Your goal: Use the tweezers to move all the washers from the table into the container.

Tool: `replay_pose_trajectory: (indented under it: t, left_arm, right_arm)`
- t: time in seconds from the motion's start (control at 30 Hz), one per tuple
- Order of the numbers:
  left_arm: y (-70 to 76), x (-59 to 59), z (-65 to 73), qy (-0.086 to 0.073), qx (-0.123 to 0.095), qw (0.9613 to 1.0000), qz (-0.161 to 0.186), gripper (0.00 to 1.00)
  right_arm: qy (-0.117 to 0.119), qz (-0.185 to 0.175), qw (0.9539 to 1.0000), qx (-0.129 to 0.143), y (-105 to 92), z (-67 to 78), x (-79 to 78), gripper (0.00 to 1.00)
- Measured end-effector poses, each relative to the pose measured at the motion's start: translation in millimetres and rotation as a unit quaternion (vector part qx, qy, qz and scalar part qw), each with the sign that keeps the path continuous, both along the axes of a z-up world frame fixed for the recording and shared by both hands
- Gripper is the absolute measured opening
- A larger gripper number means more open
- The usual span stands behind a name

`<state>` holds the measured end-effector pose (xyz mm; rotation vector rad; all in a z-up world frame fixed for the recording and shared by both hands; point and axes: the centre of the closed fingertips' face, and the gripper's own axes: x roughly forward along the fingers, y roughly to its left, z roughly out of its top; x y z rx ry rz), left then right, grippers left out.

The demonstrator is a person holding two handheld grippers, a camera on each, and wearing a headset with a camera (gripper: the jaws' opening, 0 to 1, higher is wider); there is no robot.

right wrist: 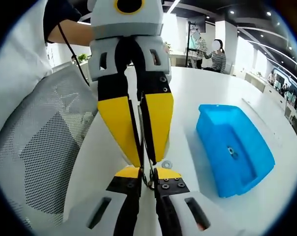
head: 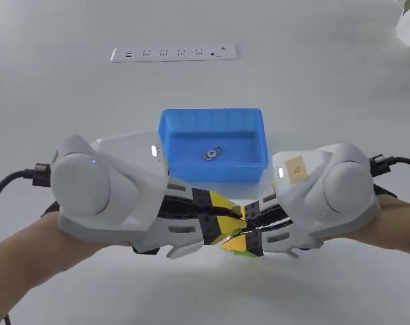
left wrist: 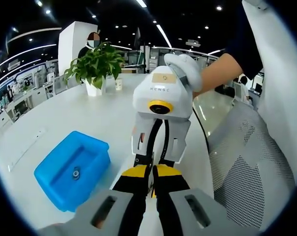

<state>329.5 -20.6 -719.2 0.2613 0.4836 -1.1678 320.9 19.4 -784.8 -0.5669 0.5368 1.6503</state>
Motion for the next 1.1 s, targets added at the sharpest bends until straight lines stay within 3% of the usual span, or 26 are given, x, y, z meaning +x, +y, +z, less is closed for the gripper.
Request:
replay_pose_trajectory:
  t: [0.33, 0.43, 0.83, 0.93, 1.1]
  left_arm:
    - [4.8, 2.9, -1.1, 0.014, -0.005, 0.9998, 0.015, 0.08]
    - [7.1, 2.3, -0.1, 0.026, -0.012, 0.9994, 0.018, 0.12]
    - [9.3, 0.5, 4.0, 0.024, -0.009, 0.9995, 0.017, 0.17]
    - [14.4, -1.2, 5.1, 0.02, 0.0, 0.9996, 0.019, 0.18]
    - [30.8, -2.4, 12.0, 0.022, -0.005, 0.9989, 0.041, 0.2]
  right_arm:
    - [0.002, -0.006, 1.0, 0.003, 1.1, -0.1, -0.1, 0.1]
    - [0.004, -0.006, 1.0, 0.004, 1.7, 0.1, -1.0, 0.1]
    - [0.009, -0.012, 0.9999, 0.007, 2.3, 2.0, -0.7, 0.09]
    - [0.01, -0.014, 0.9998, 0.007, 2.1, 3.0, 0.4, 0.09]
    - [0.013, -0.02, 0.9997, 0.01, 2.2, 10.2, 1.5, 0.09]
